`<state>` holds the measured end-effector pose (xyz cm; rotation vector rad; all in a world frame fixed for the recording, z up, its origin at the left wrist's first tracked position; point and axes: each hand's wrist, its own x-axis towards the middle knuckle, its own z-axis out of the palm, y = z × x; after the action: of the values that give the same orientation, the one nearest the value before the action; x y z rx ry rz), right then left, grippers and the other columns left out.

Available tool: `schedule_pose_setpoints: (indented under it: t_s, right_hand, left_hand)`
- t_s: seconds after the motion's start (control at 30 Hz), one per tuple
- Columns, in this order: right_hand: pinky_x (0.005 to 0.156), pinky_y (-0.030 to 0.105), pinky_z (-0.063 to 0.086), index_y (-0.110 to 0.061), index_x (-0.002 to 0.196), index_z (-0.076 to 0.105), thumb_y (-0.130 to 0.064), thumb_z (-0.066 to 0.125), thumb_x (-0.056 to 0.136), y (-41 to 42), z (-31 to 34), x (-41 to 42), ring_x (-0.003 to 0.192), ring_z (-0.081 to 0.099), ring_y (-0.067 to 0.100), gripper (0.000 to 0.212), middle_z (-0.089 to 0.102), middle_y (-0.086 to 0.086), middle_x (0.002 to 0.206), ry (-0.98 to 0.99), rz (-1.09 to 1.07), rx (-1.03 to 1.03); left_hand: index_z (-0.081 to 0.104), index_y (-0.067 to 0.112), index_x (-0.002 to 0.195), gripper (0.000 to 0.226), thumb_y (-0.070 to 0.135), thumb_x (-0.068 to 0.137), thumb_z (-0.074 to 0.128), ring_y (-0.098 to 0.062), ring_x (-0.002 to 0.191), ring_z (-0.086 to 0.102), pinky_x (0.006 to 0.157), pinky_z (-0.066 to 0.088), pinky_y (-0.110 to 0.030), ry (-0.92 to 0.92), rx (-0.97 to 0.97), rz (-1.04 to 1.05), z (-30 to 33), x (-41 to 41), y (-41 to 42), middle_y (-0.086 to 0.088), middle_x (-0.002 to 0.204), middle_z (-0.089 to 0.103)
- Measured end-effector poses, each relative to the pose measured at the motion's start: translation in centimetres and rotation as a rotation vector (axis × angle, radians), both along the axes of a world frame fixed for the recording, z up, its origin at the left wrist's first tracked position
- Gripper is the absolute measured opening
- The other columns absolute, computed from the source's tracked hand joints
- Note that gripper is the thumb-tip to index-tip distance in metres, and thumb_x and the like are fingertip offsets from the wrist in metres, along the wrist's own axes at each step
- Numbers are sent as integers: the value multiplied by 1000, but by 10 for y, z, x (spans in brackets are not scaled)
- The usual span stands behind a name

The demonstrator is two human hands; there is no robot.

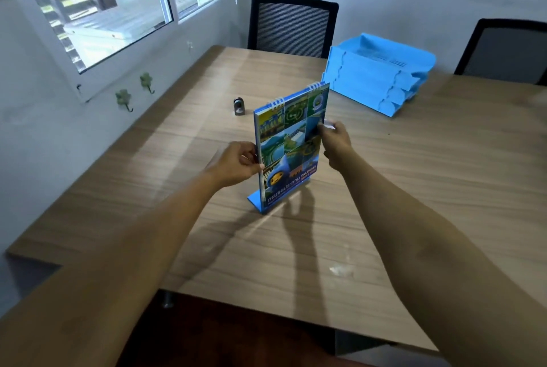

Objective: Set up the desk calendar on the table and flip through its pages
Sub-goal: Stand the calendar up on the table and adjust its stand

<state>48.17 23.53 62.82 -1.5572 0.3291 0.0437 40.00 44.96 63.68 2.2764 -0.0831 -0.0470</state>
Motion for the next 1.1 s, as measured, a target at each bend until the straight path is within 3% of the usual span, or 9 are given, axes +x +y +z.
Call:
schedule_pose_setpoints:
  t_s: [0.07, 0.13, 0.2, 0.3, 0.43, 0.53, 0.73, 1.1]
  right_hand:
    - [84, 38, 53, -13, 135, 37, -23, 61, 90, 2, -16, -7, 114, 52, 26, 52, 44, 12, 133, -115, 13, -132]
    - [105, 40, 45, -16, 144, 31, -21, 69, 84, 9, -29, -26, 127, 44, 23, 71, 36, 9, 145, -196, 78, -252]
    - [109, 43, 41, -20, 148, 26, -22, 75, 78, 19, -42, -48, 131, 42, 22, 86, 34, 6, 147, -221, 156, -299]
    - [104, 49, 46, -29, 150, 19, -32, 79, 69, 33, -60, -76, 132, 45, 25, 101, 37, 5, 145, -235, 297, -341]
    - [119, 41, 26, -20, 154, 3, -49, 81, 63, 49, -70, -97, 147, 20, 20, 123, 18, 2, 160, -263, 354, -558]
    - [117, 31, 23, -15, 154, 3, -46, 82, 64, 59, -69, -102, 146, 18, 18, 124, 16, 3, 160, -293, 297, -606]
    - [110, 36, 35, -13, 153, 10, -39, 79, 70, 68, -72, -96, 142, 31, 25, 111, 28, 10, 155, -343, 173, -745]
    - [102, 39, 47, -25, 153, 14, -42, 79, 70, 54, -72, -92, 135, 44, 22, 107, 38, 4, 152, -313, 152, -757]
  left_hand:
    - [69, 12, 111, 32, 17, 80, 74, -23, 90, 70, 88, 57, -38, 16, 41, -71, 5, 3, 4, -9, 97, 73]
    - [69, 9, 113, 34, 13, 79, 74, -25, 92, 70, 90, 56, -43, 21, 67, -147, 11, 5, 6, -10, 102, 73]
    - [67, 4, 116, 36, 8, 81, 72, -23, 93, 67, 88, 57, -35, 29, 89, -213, 17, 9, 7, -14, 108, 72]
    - [65, 3, 119, 37, 11, 83, 70, -14, 93, 62, 72, 49, -12, 11, 194, -290, 26, 14, 8, -12, 115, 70]
    - [67, 8, 117, 37, 18, 82, 71, -17, 100, 68, 82, 52, -23, -61, 360, -346, 32, 21, 15, -6, 115, 71]
    - [65, 11, 121, 41, 20, 81, 71, -17, 105, 67, 86, 53, -27, -98, 407, -382, 31, 25, 19, -5, 120, 70]
    - [57, 12, 131, 49, 22, 84, 68, -19, 114, 64, 89, 49, -27, -176, 451, -455, 34, 27, 18, -7, 129, 65]
    - [60, 7, 125, 47, 19, 80, 68, -25, 107, 66, 86, 55, -39, -291, 361, -537, 15, 32, 11, -13, 119, 68]
